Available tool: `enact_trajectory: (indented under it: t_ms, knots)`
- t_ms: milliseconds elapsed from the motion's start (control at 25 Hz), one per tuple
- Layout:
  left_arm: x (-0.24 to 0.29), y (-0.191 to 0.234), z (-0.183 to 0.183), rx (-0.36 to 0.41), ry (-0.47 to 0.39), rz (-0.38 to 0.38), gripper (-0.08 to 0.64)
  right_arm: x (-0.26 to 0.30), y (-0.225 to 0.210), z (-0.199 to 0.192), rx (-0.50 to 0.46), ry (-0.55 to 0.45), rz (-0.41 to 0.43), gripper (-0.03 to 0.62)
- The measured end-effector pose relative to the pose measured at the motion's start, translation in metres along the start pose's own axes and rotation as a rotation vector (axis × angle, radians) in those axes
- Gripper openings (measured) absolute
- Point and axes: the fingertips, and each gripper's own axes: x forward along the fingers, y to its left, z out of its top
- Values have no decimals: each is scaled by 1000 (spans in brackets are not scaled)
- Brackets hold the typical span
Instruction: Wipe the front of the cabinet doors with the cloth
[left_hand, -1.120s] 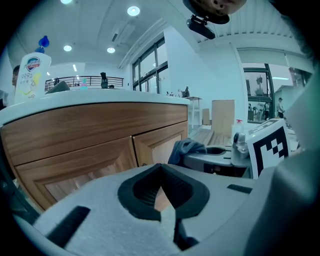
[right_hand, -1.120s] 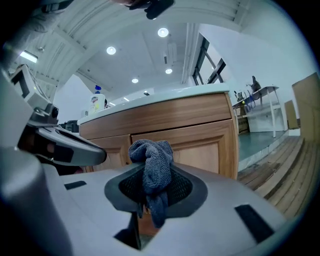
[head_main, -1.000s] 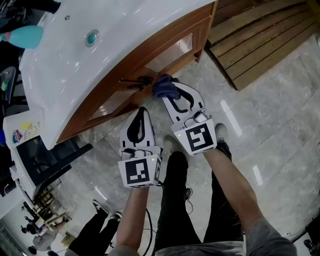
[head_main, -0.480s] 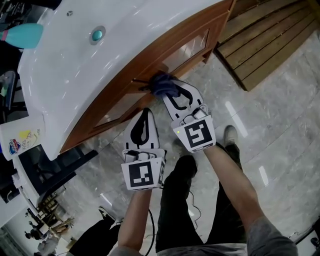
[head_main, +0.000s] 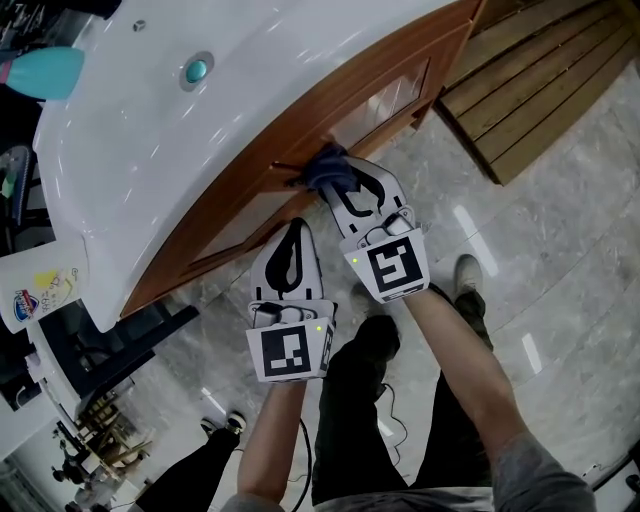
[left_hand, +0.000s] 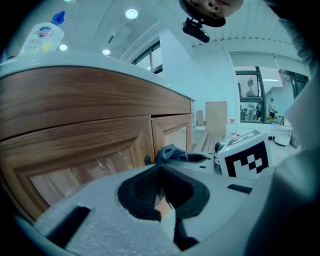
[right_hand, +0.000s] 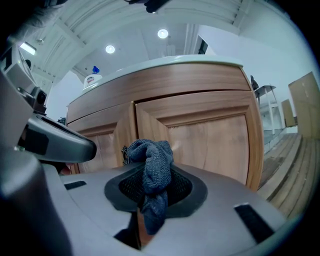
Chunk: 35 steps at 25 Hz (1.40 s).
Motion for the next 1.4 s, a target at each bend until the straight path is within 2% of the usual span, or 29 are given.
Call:
enact_trajectory:
  t_ms: [280, 680, 1080, 1400]
  knots:
    - [3, -3, -4, 4, 13, 1, 6, 1, -8, -3, -17, 21, -16, 80]
    - [18, -14, -4, 8, 28, -3, 6, 7, -32, -8, 29, 25, -37, 80]
    - [34, -24, 1, 4, 34, 11, 6, 6, -45, -9, -1, 38, -6, 80]
    - [47, -36, 0, -4, 53, 20, 6, 5, -70, -15, 18, 39, -22, 80]
